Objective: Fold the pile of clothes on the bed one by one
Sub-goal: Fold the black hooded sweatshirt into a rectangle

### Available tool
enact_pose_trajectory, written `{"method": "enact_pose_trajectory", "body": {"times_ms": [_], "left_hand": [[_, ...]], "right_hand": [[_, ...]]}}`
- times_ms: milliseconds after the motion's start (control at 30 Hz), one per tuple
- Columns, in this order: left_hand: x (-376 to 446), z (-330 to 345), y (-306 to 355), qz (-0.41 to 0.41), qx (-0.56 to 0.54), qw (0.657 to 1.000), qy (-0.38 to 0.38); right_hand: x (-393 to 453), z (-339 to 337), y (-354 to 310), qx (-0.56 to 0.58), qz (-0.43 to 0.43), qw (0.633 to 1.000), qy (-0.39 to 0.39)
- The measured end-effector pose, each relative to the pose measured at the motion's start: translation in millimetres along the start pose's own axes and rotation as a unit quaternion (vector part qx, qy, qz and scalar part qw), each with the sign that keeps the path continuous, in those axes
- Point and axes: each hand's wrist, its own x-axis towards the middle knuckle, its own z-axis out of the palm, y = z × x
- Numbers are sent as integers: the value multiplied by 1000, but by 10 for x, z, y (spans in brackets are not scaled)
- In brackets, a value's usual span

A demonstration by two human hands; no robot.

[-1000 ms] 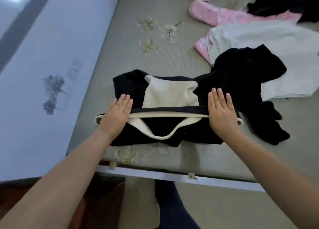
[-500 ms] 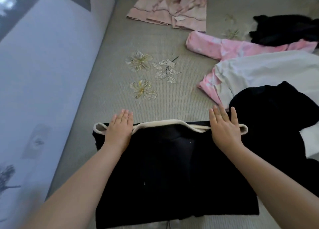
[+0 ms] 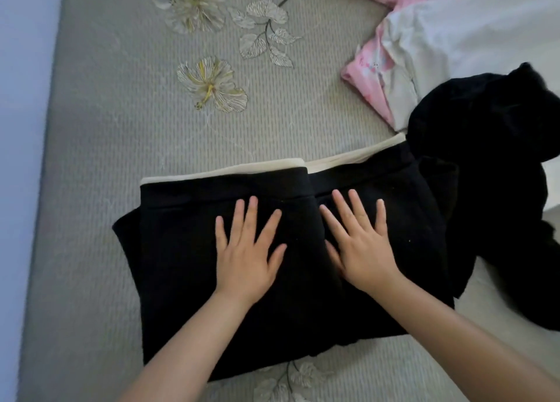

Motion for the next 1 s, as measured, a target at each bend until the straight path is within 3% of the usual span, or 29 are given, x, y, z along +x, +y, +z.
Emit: {"method": "enact_pose_trajectory", "body": {"times_ms": [100,200,267,400,533,600,733,867,1000], "left_hand": [[120,132,-252,-98,-24,994,-51],[188,89,-423,-93,-34,994,-36],[267,23,-541,-105,-30,994,-13],[495,-127,-838,-144,39,989,14],[651,-370,-1008,-56,91,993,49],[673,-471,-1112,-42,115,992,14],[644,-444,-1284,-112,202,971,-68],[618,-402,-1179,-141,218,964,-62],[343,-318,-674,-125,90,987,34]], "right_hand": [[262,64,208,-2,69,997,-47],[604,1,473,-48,86,995,-18],[779,-87,658,-63,105,992,-40],[897,-190,1009,-106,73,992,-20],[939,-346,1242,-133,121,984,-18],[960,-417,1353,-146,126,981,-31],[1005,-360,1390,-158,130,977,-66],[971,-186,1229,-79,167,983,-26],[492,-145,969,28,211,975,62]]}}
